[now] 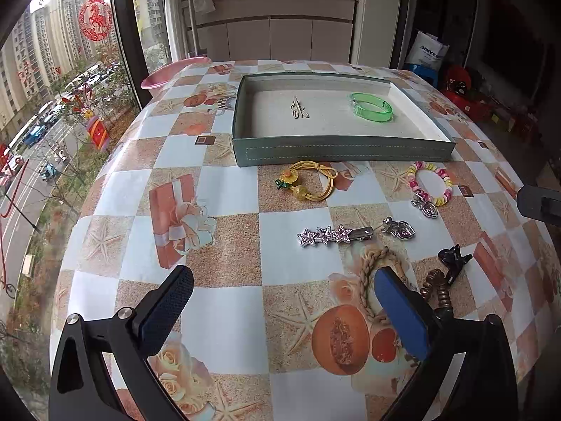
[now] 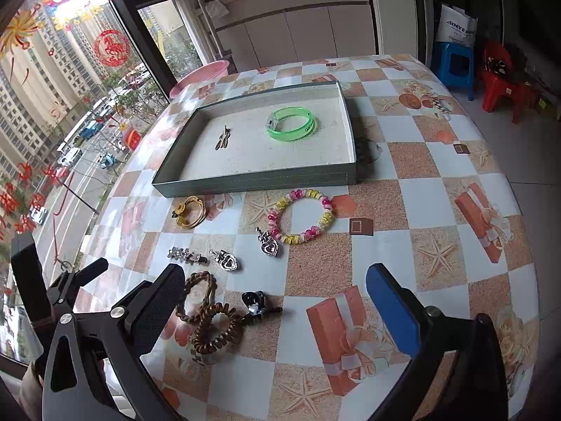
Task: Organize jewelry
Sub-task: 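Lift both tools out of the tray toward the remaining jewelry, then grasp the black claw clip with the right tool while the left tool grasps the braided bracelet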
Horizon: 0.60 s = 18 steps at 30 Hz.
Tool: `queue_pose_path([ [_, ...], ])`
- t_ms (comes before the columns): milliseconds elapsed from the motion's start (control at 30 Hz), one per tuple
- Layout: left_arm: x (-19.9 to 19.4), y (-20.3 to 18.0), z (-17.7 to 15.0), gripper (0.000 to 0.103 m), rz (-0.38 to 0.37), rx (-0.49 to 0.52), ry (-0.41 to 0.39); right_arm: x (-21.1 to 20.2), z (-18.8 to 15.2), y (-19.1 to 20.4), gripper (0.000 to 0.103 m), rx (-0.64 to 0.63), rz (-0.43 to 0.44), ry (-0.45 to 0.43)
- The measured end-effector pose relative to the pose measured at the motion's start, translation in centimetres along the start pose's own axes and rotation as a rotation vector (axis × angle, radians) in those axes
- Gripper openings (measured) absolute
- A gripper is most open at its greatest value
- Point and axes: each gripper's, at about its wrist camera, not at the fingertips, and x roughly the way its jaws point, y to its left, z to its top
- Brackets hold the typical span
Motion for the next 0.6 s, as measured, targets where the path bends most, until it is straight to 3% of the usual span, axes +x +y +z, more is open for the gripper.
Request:
queue_pose_path([
  [267,1.5,-1.2,-0.6,0.103,0.019,0.033,0.029,2.6,-2.7,-0.1,0.103,-0.035,-0.071,0.072],
  [600,3.0,-1.9,-0.8,0.103,0.043,0.048,0.064,4.6,-3.1,0.5,0.102,-0.075,-0.112,0.087],
])
